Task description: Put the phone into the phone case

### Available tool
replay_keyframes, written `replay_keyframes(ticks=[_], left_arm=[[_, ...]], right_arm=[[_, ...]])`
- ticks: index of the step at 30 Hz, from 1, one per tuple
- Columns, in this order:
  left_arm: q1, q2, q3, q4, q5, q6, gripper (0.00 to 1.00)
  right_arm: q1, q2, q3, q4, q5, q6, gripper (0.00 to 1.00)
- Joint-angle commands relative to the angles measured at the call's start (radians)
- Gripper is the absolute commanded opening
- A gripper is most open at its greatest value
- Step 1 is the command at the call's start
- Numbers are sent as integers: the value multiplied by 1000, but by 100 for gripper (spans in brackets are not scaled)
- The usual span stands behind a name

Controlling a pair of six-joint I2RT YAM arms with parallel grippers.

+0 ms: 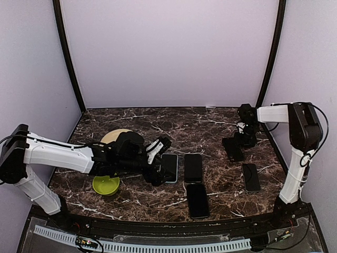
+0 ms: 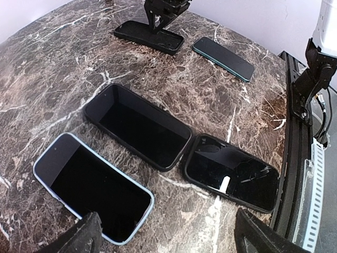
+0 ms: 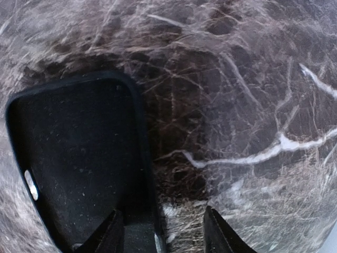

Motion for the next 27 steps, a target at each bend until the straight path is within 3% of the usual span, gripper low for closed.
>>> replay_keyframes(ticks=[1, 6, 12, 19, 22, 27], left_arm=[[5, 2, 28, -24, 4, 29, 89], [10, -9, 35, -37, 13, 41, 89], [62, -45, 49, -45, 118, -11, 88], [107, -109, 106, -94, 263, -23, 91], [114, -118, 121, -113, 335, -34, 93], [115, -109, 111, -99, 419, -71, 94]], right_arm=[[-12, 37, -7, -5, -60, -59, 36], [-10, 47, -56, -6, -158, -118, 0], [78, -115, -76, -2, -38, -219, 0], [592, -533, -268, 265, 208, -500, 0], [787, -586, -271, 299, 278, -542, 0], [1070, -536, -192, 281, 466, -620, 0]])
